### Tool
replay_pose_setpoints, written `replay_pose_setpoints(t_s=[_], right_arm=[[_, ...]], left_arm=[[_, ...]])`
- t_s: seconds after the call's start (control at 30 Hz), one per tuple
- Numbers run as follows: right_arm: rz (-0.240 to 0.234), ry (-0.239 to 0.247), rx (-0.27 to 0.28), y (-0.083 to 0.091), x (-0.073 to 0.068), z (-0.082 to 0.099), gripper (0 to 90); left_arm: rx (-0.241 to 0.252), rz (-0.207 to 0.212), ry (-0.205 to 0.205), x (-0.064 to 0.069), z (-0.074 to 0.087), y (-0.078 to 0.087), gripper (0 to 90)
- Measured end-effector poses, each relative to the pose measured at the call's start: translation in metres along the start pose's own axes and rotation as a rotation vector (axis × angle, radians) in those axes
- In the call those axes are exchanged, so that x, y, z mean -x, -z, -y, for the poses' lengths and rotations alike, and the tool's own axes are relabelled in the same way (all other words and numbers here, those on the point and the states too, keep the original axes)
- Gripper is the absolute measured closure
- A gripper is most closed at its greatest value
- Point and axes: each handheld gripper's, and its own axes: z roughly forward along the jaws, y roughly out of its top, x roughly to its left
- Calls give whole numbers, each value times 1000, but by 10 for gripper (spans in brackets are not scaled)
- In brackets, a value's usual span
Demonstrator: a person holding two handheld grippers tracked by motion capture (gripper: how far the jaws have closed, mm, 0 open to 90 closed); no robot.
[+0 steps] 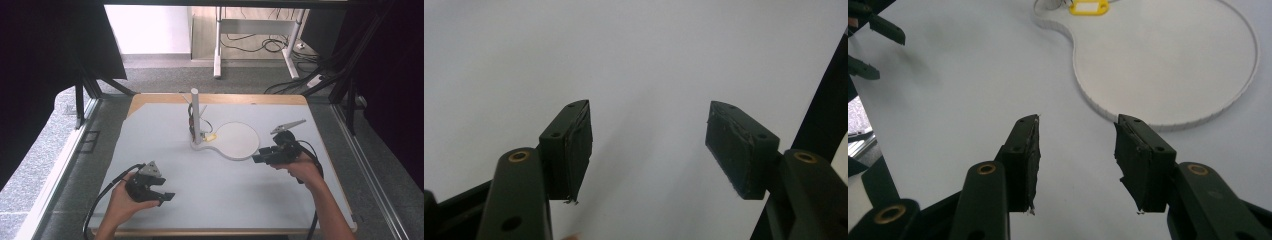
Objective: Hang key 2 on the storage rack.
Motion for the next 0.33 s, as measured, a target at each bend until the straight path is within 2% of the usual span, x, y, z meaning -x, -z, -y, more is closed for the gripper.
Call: replay_pose_setpoints(t_s=[0.13, 0.33], right_arm=[[14, -9, 5, 2, 3, 13, 526], [38, -3, 73, 10, 1, 21, 499]], left_arm=[[-4, -4, -2, 0, 0, 0, 355], [1, -7, 6, -1, 0, 1, 354]])
